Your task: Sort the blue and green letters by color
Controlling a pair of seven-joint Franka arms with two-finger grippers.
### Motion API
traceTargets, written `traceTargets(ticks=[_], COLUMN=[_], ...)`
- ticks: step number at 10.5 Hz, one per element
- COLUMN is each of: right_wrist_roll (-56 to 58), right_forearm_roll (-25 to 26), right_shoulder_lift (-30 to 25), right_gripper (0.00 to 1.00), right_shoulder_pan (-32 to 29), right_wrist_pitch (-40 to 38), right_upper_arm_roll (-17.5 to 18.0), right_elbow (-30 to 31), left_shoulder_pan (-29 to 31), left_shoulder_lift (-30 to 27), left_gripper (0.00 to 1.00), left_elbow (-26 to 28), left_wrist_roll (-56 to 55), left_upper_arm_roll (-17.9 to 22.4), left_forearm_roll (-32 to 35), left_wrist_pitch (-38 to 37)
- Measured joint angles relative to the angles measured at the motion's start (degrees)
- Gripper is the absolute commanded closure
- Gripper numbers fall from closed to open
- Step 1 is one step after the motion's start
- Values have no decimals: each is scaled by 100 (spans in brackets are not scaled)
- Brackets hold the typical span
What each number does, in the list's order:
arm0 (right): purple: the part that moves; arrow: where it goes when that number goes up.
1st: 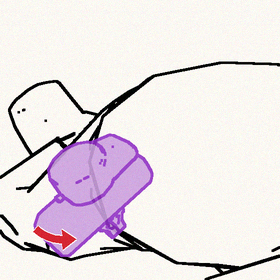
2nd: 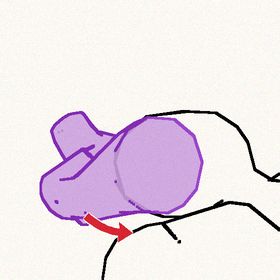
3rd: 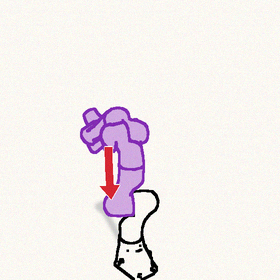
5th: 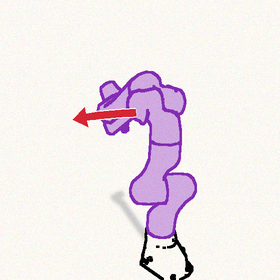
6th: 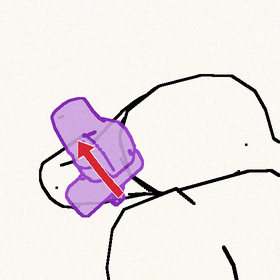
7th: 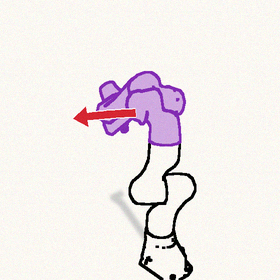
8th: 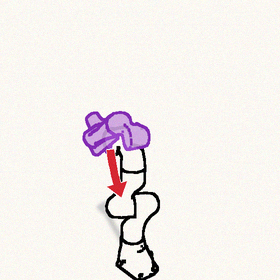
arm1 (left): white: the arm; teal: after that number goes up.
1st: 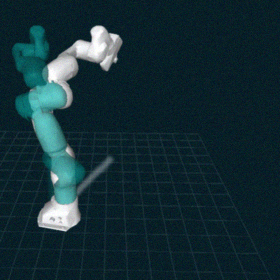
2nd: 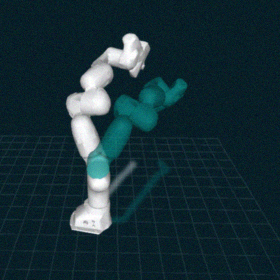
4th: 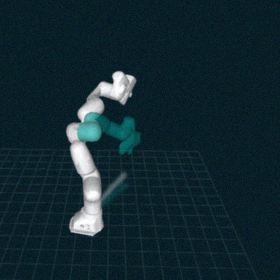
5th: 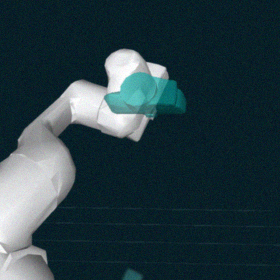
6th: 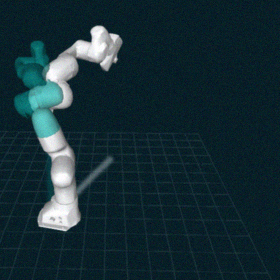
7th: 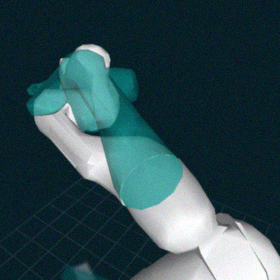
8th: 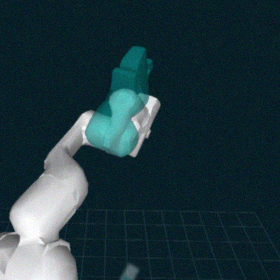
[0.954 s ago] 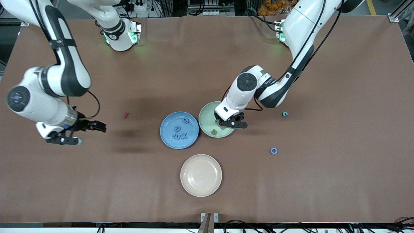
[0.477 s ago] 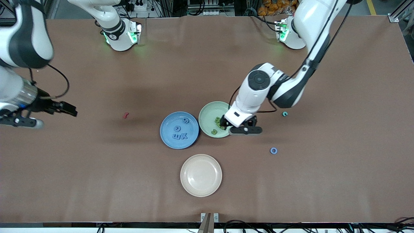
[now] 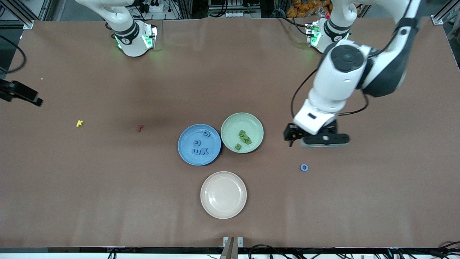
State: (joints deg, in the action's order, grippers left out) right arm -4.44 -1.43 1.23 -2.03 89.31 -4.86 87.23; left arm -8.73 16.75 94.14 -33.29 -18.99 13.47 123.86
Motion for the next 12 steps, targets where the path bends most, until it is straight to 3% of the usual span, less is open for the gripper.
traceTargets(ticks=[3, 5, 9, 12], right_wrist_roll=[-3, -3, -4, -4], right_forearm_roll=[1, -1, -2, -1], right_shoulder_lift=[-141, -158, -77, -79], right_gripper=[0, 0, 0, 0], right_shoulder_pan=[-90, -123, -38, 52], right_wrist_pitch=[-449, -343, 57, 67], right_upper_arm_roll=[-214, -215, -142, -140], right_elbow=[-470, -357, -15, -24], left_shoulder_pan=[652, 862, 955, 960], left_shoulder_lift=[-471, -805, -1239, -1328], left_gripper=[0, 0, 0, 0], left_elbow=[-9, -38, -497, -562], left_wrist_roll=[668, 844, 1575, 1653], left_upper_arm_roll=[3, 23, 388, 470], left_forearm_roll=[-401, -724, -883, -889], left_wrist_pitch=[-454, -943, -2260, -2489])
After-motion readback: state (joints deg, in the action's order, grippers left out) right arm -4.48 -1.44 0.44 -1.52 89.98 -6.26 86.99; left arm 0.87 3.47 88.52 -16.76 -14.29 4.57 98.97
